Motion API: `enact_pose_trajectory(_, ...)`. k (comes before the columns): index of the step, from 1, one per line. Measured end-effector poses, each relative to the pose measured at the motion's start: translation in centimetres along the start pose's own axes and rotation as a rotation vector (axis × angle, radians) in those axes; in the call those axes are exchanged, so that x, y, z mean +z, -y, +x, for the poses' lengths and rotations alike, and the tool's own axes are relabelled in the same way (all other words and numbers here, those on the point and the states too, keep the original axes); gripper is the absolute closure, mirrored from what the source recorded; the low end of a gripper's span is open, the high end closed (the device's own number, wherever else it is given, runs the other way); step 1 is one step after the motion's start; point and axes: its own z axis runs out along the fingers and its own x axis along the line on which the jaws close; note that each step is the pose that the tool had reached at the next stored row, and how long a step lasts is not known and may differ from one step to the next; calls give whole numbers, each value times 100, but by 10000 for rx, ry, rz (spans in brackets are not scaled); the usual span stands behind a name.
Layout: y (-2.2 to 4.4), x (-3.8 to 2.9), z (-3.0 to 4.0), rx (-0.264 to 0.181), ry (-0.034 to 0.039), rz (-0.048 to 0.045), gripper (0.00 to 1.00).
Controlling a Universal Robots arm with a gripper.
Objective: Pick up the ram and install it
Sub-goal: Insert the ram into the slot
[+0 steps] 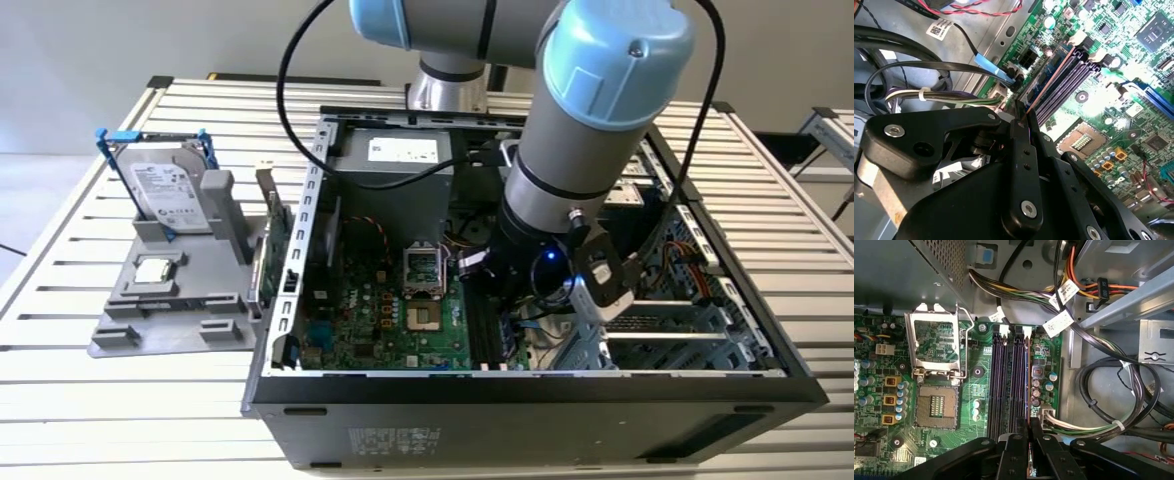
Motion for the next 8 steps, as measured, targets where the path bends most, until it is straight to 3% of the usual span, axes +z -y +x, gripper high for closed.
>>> enact_pose_trajectory(8,-1,28,2,-26,-2,2,100)
